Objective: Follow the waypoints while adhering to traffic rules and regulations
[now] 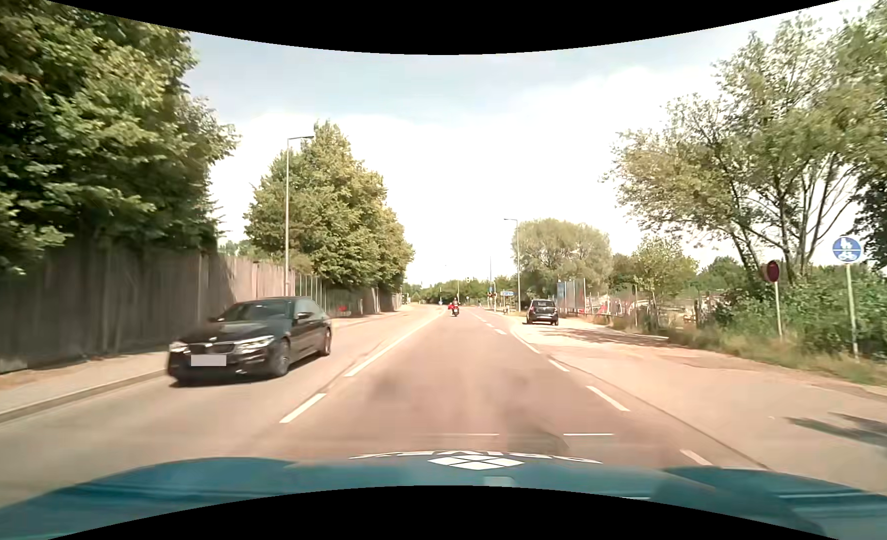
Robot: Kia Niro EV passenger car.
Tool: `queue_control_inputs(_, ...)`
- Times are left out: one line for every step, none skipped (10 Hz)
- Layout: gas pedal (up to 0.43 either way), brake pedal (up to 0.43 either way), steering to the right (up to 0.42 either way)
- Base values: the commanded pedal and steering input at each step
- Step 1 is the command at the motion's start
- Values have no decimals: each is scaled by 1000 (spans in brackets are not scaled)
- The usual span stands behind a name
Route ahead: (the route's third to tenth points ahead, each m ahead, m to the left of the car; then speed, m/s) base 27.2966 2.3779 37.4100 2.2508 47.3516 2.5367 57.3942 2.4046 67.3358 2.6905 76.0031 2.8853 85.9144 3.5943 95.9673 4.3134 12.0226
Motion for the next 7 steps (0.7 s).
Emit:
queue_control_inputs(0,0,-6)
queue_control_inputs(0,37,-7)
queue_control_inputs(0,67,-7)
queue_control_inputs(0,85,-5)
queue_control_inputs(0,122,-5)
queue_control_inputs(0,134,-4)
queue_control_inputs(0,140,-4)
